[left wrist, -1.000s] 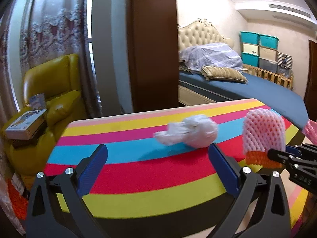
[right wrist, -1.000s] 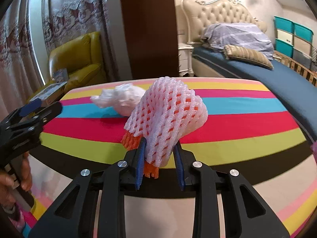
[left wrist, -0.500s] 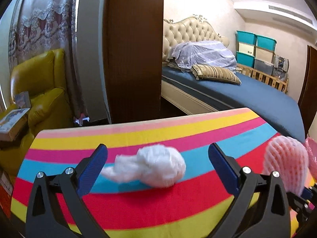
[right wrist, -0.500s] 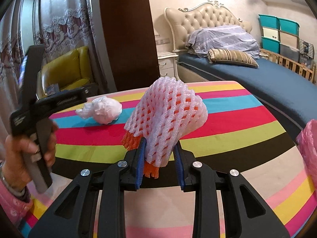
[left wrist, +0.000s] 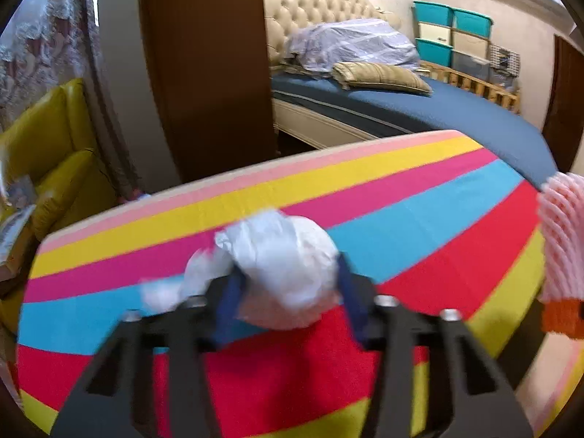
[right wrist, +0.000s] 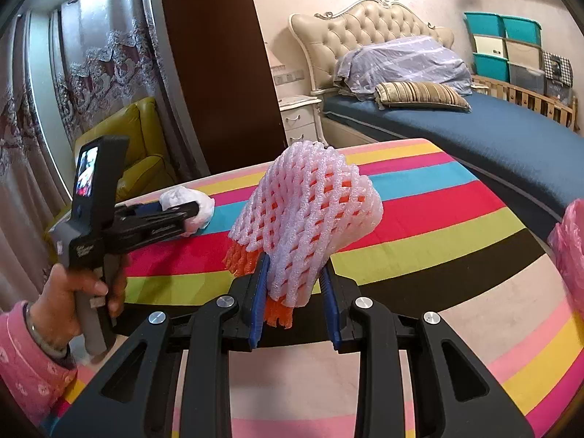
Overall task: Collect trash
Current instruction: 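Grasp the pink foam net with the right tool while the left tool grasps the white plastic bag, then carry the foam net and plastic bag over the wastebasket and release both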
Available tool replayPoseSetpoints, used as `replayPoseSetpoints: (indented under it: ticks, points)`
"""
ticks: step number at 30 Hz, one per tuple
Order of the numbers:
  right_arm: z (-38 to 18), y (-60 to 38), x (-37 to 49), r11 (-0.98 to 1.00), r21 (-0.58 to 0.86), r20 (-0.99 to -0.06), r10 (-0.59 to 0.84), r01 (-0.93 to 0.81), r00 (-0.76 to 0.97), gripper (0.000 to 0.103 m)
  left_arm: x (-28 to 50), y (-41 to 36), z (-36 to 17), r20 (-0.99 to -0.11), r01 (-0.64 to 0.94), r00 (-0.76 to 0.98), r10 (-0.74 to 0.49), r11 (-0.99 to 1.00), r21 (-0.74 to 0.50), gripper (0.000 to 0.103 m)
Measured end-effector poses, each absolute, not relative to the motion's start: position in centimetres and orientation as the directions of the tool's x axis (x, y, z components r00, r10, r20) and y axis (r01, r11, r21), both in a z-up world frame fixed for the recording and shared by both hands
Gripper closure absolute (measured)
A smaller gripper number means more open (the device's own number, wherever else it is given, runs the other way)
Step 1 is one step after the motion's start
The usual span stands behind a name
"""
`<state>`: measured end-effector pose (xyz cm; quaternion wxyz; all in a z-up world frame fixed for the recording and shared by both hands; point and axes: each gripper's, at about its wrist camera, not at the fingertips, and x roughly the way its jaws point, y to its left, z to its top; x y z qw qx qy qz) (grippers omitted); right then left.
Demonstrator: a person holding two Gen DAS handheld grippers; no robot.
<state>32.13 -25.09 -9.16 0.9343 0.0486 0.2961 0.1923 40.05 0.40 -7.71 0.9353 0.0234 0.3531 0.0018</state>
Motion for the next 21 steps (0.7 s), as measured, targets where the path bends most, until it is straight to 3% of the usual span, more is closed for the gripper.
replayPoseSetpoints:
  ticks: [4,21]
  points:
    - [-9.0,-24.8,31.7,0.918,0.195,-0.531,0.394,-0.345,0.750,0.075,38.5,-0.1,-7.5,-0.649,0.033,0.761,0.009,0.998,0.052,0.080]
    - [-8.7,-25.2,28.4,0.907,0.177,-0.520,0.417,-0.383,0.746,0.075,30.2,-1.6,-6.5,-0.601,0.036,0.799,-0.026,0.999,0.005,0.081]
